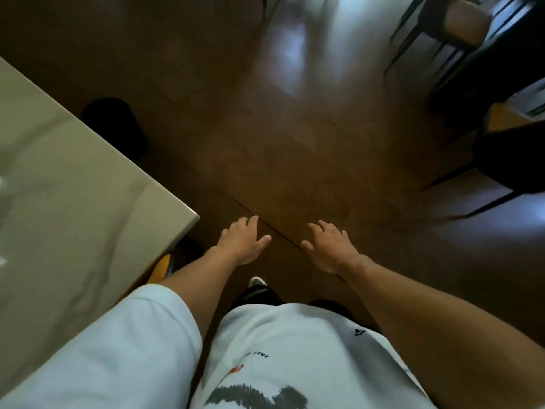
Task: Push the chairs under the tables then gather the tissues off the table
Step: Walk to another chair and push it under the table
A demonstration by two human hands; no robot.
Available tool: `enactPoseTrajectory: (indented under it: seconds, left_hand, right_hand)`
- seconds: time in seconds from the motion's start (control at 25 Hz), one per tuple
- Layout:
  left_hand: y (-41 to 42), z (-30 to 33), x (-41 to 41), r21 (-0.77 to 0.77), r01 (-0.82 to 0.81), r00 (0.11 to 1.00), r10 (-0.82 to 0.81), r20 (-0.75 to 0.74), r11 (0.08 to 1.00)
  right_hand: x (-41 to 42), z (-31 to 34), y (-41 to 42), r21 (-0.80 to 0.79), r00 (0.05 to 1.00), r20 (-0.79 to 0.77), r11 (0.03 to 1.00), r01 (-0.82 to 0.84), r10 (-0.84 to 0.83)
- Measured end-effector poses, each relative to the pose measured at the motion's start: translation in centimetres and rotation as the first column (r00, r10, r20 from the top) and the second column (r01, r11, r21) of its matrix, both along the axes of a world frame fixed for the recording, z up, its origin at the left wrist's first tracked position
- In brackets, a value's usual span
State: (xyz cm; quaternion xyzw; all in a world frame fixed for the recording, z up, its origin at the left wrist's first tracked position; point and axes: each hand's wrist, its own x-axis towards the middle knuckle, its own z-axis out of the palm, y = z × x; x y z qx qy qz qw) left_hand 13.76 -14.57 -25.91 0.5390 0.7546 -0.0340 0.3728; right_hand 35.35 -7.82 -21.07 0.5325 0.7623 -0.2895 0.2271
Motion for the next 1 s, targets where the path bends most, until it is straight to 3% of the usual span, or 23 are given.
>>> enactPoseTrajectory:
  seconds: [0.16, 0.32, 0.56, 0.72, 1.0]
  left_hand:
    - [3.6, 0.3, -4.2, -0.015, -0.027, 0.998, 0.026, -0.049, 1.0]
    - [5.2, -0.7, -9.3, -0.064, -0.154, 0.988, 0.152, -0.037, 0.986]
    - [7.5, -2.3, -15.6, -0.119, -0.31, 0.95, 0.306, -0.054, 0.943]
    - [12.4, -1.9, -21.1, -0.084, -0.411, 0.906, 0.397, -0.143, 0.908]
    - [25.3, 0.6, -32.6, -0.102, -0.586, 0.788, 0.536, -0.304, 0.804]
  right_hand:
    - [-6.1, -0.1, 4.9, 0.018, 0.991, -0.036, 0.992, -0.128, 0.129]
    - [-12.5, -0.6, 9.1, -0.023, 0.971, -0.053, 0.972, -0.236, 0.234]
    - [-20.8, -2.9, 16.0, -0.01, 0.873, -0.059, 0.874, -0.486, 0.485]
    - [-27.9, -3.4, 23.6, -0.019, 0.776, -0.038, 0.776, -0.63, 0.629]
    - [-41.6, -2.6, 38.3, 0.122, 0.687, -0.119, 0.697, -0.706, 0.717]
